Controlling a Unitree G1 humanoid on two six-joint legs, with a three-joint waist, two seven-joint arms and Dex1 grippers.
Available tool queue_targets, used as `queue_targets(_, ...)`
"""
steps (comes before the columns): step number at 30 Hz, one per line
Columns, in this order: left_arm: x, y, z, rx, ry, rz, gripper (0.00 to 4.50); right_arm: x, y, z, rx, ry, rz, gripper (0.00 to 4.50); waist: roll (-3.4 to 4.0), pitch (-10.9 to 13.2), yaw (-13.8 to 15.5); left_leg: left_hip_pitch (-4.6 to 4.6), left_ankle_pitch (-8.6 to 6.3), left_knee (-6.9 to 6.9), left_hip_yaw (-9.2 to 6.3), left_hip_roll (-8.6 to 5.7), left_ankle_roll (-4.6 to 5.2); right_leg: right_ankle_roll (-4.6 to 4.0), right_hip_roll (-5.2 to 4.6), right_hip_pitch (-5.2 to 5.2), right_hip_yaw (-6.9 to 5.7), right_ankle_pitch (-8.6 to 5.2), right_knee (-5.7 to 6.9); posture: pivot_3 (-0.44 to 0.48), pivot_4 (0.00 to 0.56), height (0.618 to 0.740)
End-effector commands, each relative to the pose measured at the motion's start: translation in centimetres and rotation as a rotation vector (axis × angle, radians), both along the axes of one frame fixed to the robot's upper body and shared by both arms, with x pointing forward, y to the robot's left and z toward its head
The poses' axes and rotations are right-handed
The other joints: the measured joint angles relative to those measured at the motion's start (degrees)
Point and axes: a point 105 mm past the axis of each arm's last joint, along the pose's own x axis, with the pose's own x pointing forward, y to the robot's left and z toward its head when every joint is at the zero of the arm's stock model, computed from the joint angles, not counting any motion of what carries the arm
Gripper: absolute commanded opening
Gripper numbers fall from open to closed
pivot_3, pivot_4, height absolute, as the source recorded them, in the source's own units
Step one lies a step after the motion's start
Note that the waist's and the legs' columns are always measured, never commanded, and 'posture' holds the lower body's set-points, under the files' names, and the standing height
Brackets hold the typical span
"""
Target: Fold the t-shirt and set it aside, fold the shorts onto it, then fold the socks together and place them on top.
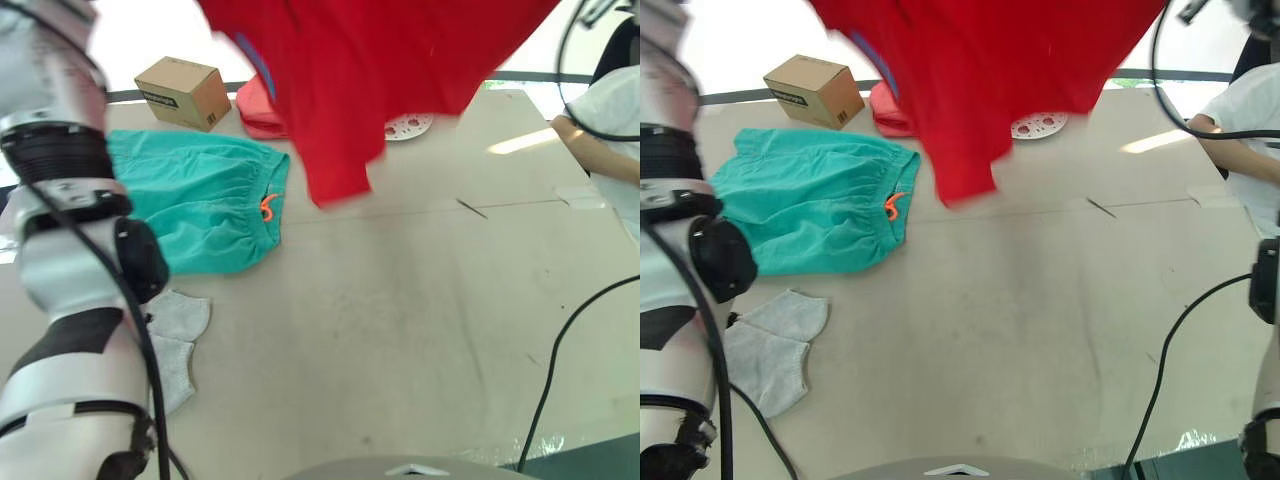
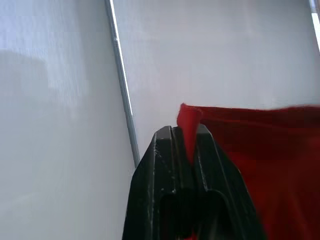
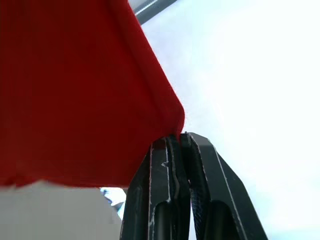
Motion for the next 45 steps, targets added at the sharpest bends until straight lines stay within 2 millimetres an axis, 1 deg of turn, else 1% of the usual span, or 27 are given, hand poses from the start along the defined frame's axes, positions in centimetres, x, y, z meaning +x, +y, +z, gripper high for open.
queue_targets(1, -2.4, -2.2, -5.0, 0.136, 0.192, -0.209, 0.0, -0.8, -0.9, -3.3, 0.016, 0.088, 0.025, 0.03, 0.07, 0.05, 0.22, -0.07, -0.3, -0.02, 0.19, 0.05, -0.17, 0.3, -0.05, 0.06, -0.07, -0.2, -0.08, 0.0, 0.15, 0.74)
queue_targets(3, -4.5, -3.8, -11.6, 0.234, 0.421, -0.346, 0.0, -1.4, -1.5, -8.2, 0.035, 0.226, 0.034, 0.03, 0.1, 0.08, 0.35, -0.44, -0.32, 0.35, 0.43, -0.05, -0.19, 0.44, -0.33, 0.18, -0.1, -0.3, -0.47, 0.0, 0.15, 0.74)
queue_targets(4, -5.4, -4.3, -14.8, 0.284, 0.516, -0.37, 0.0, -1.8, -1.4, -10.5, 0.063, 0.287, 0.045, 0.03, 0.1, 0.14, 0.5, -0.46, -0.32, 0.38, 0.49, -0.04, -0.18, 0.45, -0.43, 0.25, -0.1, -0.3, -0.54, 0.0, 0.15, 0.74)
queue_targets(5, -6.2, -4.6, -17.1, 0.313, 0.583, -0.377, 0.0, -2.3, -1.3, -12.2, 0.09, 0.334, 0.052, 0.03, 0.16, 0.18, 0.64, -0.47, -0.31, 0.73, 0.6, -0.05, -0.15, 0.45, -0.64, 0.44, -0.09, -0.36, -0.7, 0.0, 0.15, 0.74)
queue_targets(6, -6.8, -4.8, -18.9, 0.322, 0.631, -0.378, 0.0, -2.9, -1.2, -13.9, 0.088, 0.38, 0.059, 0.03, 0.3, 0.32, 0.84, -0.49, -0.31, 0.9, 0.67, -0.04, -0.13, 0.35, -0.65, 0.5, -0.01, -0.41, -0.86, 0.0, 0.15, 0.74)
queue_targets(7, -7.5, -4.9, -20.9, 0.313, 0.685, -0.384, 0.0, -3.6, -1.2, -15.9, 0.064, 0.435, 0.058, 0.03, 0.34, 0.54, 0.97, -0.49, -0.34, 1.36, 0.84, -0.04, -0.07, 0.34, -0.66, 0.55, 0.06, -0.39, -0.79, 0.0, 0.15, 0.74)
queue_targets(8, -8.2, -4.9, -22.7, 0.308, 0.728, -0.379, 0.0, -4.3, -1.5, -17.6, 0.086, 0.479, 0.051, 0.03, 0.41, 0.67, 1.09, -0.28, -0.39, 1.56, 0.98, -0.04, -0.01, 0.34, -0.67, 0.68, 0.13, -0.41, -0.63, 0.0, 0.15, 0.74)
queue_targets(10, -9.6, -4.6, -26.2, 0.306, 0.823, -0.372, 0.0, -5.7, -1.6, -21.0, 0.17, 0.598, 0.055, 0.03, 0.55, 0.85, 1.28, -0.22, -0.2, 1.6, 1.06, -0.05, -0.04, 0.14, -0.67, 0.7, 0.15, -0.39, -0.64, 0.0, 0.15, 0.74)
queue_targets(11, -10.5, -4.4, -27.5, 0.303, 0.87, -0.379, 0.0, -6.6, -1.5, -22.7, 0.197, 0.662, 0.06, 0.03, 0.56, 0.68, 1.32, -0.02, -0.12, 1.59, 1.05, -0.04, 0.05, 0.07, -0.73, 0.72, 0.25, -0.25, -0.44, 0.0, 0.15, 0.74)
queue_targets(12, -11.8, -4.0, -29.3, 0.334, 0.931, -0.392, 0.0, -8.4, -0.9, -25.2, 0.201, 0.765, 0.099, 0.03, 0.49, 0.61, 1.4, 0.21, -0.1, 1.45, 1.01, 0.02, 0.05, 0.04, -0.75, 0.78, 0.35, -0.23, -0.41, 0.0, 0.15, 0.74)
queue_targets(13, -13.1, -3.6, -30.6, 0.353, 0.986, -0.409, 0.0, -9.9, -0.5, -27.0, 0.22, 0.843, 0.114, 0.03, 0.41, 0.53, 1.42, 0.77, -0.13, 1.42, 1.04, 0.03, 0.06, 0.01, -0.78, 1.17, 0.44, -0.27, -0.29, 0.0, 0.15, 0.74)
queue_targets(14, -14.5, -3.2, -31.7, 0.378, 1.047, -0.436, 0.0, -11.8, -0.3, -28.8, 0.209, 0.936, 0.123, 0.03, 0.3, 0.51, 1.46, 0.87, -0.14, 1.38, 1.04, 0.05, 0.06, -0.01, -0.77, 1.21, 0.44, -0.29, -0.29, 0.0, 0.15, 0.74)
queue_targets(15, -16.1, -3.0, -32.5, 0.409, 1.106, -0.48, 0.0, -13.7, -0.2, -30.0, 0.189, 1.01, 0.142, 0.03, 0.24, 0.48, 1.52, 0.78, -0.14, 1.36, 1.0, 0.11, 0.05, -0.02, -0.75, 1.11, 0.41, -0.3, -0.29, 0.0, 0.15, 0.74)
queue_targets(16, -17.3, -2.9, -32.9, 0.425, 1.145, -0.517, 0.0, -15.0, -0.2, -30.5, 0.188, 1.055, 0.146, 0.03, 0.25, 0.49, 1.57, 0.72, -0.14, 1.34, 1.01, 0.13, 0.06, -0.09, -0.75, 1.02, 0.41, -0.34, -0.29, 0.0, 0.15, 0.74)
queue_targets(18, -18.8, -2.6, -33.4, 0.44, 1.199, -0.555, 0.0, -17.1, -0.3, -30.8, 0.202, 1.125, 0.155, 0.03, 0.46, 0.58, 1.65, 0.64, -0.21, 1.35, 1.08, 0.14, 0.15, -0.19, -0.79, 0.87, 0.49, -0.43, -0.19, 0.0, 0.15, 0.74)
queue_targets(20, -19.7, -2.3, -33.7, 0.453, 1.239, -0.576, 0.0, -18.3, -0.5, -30.8, 0.203, 1.16, 0.15, 0.03, 0.53, 0.55, 1.76, 0.52, -0.21, 1.38, 1.17, 0.09, 0.16, -0.17, -0.84, 0.69, 0.6, -0.42, -0.15, 0.0, 0.15, 0.74)
queue_targets(22, -20.3, -2.2, -34.1, 0.464, 1.265, -0.588, 0.0, -19.0, -0.8, -30.7, 0.206, 1.171, 0.136, 0.03, 0.4, 0.45, 1.78, 0.56, -0.22, 1.38, 1.18, 0.09, 0.15, -0.17, -0.83, 0.69, 0.61, -0.43, -0.15, 0.0, 0.15, 0.74)
queue_targets(25, -19.8, -2.6, -33.8, 0.422, 1.274, -0.601, 0.0, -19.2, -1.0, -30.5, 0.227, 1.166, 0.12, 0.03, 0.09, 0.42, 1.98, 0.56, -0.23, 1.35, 1.1, 0.21, 0.14, -0.17, -0.72, 0.67, 0.54, -0.44, -0.16, 0.0, 0.15, 0.74)
queue_targets(27, -19.7, -2.7, -33.3, 0.403, 1.301, -0.631, 0.0, -19.6, -1.0, -30.5, 0.22, 1.201, 0.127, 0.03, 0.16, 0.46, 2.38, 0.52, -0.23, 1.37, 1.1, 0.2, 0.14, -0.17, -0.76, 0.64, 0.53, -0.44, -0.16, 0.0, 0.15, 0.74)
queue_targets(29, -18.6, -2.4, -33.1, 0.379, 1.294, -0.594, 0.0, -19.7, -1.1, -30.5, 0.189, 1.22, 0.13, 0.03, 0.18, 0.48, 2.75, 0.5, -0.23, 1.36, 1.11, 0.19, 0.14, -0.17, -0.76, 0.61, 0.54, -0.44, -0.17, 0.0, 0.15, 0.74)
queue_targets(30, -17.7, -2.0, -33.1, 0.375, 1.301, -0.558, 0.0, -19.5, -1.0, -30.3, 0.179, 1.216, 0.14, 0.03, 0.18, 0.47, 2.86, 0.48, -0.23, 1.36, 1.11, 0.19, 0.15, -0.17, -0.76, 0.59, 0.54, -0.44, -0.18, 0.0, 0.15, 0.74)
queue_targets(32, -15.8, -0.9, -33.8, 0.375, 1.344, -0.451, 0.0, -17.9, -1.3, -30.1, 0.161, 1.168, 0.115, 0.03, 0.15, 0.46, 2.85, 0.34, -0.22, 1.34, 1.1, 0.17, 0.16, -0.18, -0.71, 0.45, 0.54, -0.44, -0.18, 0.0, 0.15, 0.74)
queue_targets(34, -14.3, -0.3, -34.0, 0.379, 1.361, -0.388, 0.0, -17.1, -1.0, -30.1, 0.124, 1.167, 0.123, 0.03, 0.19, 0.48, 2.82, 0.34, -0.22, 1.35, 1.1, 0.16, 0.17, -0.18, -0.71, 0.44, 0.54, -0.44, -0.17, 0.0, 0.15, 0.74)
queue_targets(35, -14.0, -0.2, -34.0, 0.379, 1.362, -0.38, 0.0, -17.0, -0.9, -30.1, 0.114, 1.172, 0.131, 0.03, 0.18, 0.49, 2.82, 0.36, -0.21, 1.37, 1.1, 0.12, 0.19, -0.18, -0.7, 0.45, 0.55, -0.43, -0.14, 0.0, 0.15, 0.74)
queue_targets(39, -11.5, -0.3, -33.5, 0.412, 1.319, -0.329, 0.0, -14.9, 0.0, -30.2, 0.106, 1.161, 0.133, 0.03, -0.01, 0.45, 2.78, 0.15, -0.11, 1.33, 1.09, 0.12, 0.45, -0.24, -0.69, 0.25, 0.56, -0.41, -0.17, 0.0, 0.15, 0.74)
queue_targets(41, -10.4, -0.3, -33.3, 0.419, 1.296, -0.296, 0.0, -14.0, 0.5, -30.2, 0.109, 1.157, 0.133, 0.03, 0.05, 0.49, 2.8, 0.01, -0.11, 1.33, 1.08, 0.08, 0.48, -0.45, -0.69, 0.16, 0.55, -0.29, -0.2, 0.0, 0.15, 0.74)
queue_targets(45, -9.6, -1.1, -33.1, 0.479, 1.223, -0.302, 0.0, -13.1, 1.0, -30.4, 0.092, 1.156, 0.135, 0.03, 0.05, 0.49, 2.82, -0.09, -0.11, 1.33, 1.03, 0.03, 0.5, -0.47, -0.68, 0.16, 0.48, -0.29, -0.23, 0.0, 0.15, 0.74)
